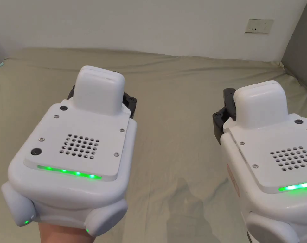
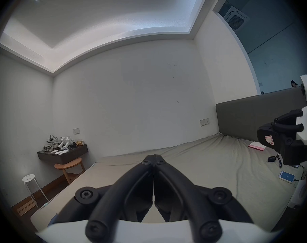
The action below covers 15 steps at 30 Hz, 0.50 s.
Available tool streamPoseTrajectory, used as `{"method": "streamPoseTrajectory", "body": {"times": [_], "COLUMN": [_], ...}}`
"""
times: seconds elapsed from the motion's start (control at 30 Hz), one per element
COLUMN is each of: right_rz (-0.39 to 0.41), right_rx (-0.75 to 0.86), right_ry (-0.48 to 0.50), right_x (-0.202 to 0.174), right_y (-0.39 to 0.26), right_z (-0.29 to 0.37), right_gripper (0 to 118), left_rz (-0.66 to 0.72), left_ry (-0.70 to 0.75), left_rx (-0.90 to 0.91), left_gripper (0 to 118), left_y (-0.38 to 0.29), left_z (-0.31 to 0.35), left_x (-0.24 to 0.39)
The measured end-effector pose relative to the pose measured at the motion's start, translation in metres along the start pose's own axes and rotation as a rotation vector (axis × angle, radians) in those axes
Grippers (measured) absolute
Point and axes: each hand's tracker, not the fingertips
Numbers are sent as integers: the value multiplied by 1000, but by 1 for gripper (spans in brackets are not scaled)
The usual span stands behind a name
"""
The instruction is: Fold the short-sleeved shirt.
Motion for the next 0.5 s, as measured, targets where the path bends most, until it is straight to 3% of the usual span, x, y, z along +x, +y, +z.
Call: {"method": "streamPoseTrajectory", "body": {"times": [0.5], "right_rz": [-17], "right_rx": [-3], "right_ry": [15], "right_x": [-2], "right_y": [-5], "right_z": [-2], "right_gripper": [2], "left_rz": [15], "left_ry": [6], "left_rx": [-1], "left_gripper": [0], "left_y": [1], "left_z": [0], "left_x": [2]}}
